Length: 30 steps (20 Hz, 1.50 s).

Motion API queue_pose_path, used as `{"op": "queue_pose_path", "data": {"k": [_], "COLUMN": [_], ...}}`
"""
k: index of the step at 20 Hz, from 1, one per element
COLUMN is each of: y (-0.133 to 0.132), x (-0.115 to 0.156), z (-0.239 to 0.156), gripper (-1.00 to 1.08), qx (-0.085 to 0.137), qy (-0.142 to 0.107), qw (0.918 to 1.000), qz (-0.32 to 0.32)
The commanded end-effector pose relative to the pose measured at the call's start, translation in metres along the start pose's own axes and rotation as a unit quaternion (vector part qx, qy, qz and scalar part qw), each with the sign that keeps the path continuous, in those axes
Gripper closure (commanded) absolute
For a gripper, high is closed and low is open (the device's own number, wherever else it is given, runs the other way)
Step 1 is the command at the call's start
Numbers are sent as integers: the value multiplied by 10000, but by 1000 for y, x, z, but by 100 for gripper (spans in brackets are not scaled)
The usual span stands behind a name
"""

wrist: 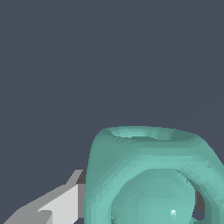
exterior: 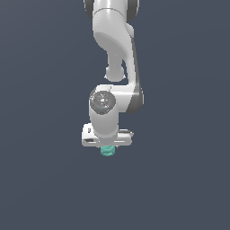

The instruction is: Pick up the object and move it to a goal position.

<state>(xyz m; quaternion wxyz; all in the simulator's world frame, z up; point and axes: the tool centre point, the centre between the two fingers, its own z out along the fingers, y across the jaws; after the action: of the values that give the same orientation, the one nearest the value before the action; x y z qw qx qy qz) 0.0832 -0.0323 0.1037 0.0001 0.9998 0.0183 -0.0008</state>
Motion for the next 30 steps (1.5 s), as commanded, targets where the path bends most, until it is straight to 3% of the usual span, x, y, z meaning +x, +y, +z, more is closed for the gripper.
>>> {"op": "queue_pose_path", "data": {"k": [1,20,30], "y": [-12,-113,-141], "x": [-9,-83,-99], "z": [-20,-186,-232], "gripper": [108,108,108], "qx": [0,-7,-4], "qy": [7,8,8], "qw": [10000,10000,10000], "qz": [-4,-5,-3]}}
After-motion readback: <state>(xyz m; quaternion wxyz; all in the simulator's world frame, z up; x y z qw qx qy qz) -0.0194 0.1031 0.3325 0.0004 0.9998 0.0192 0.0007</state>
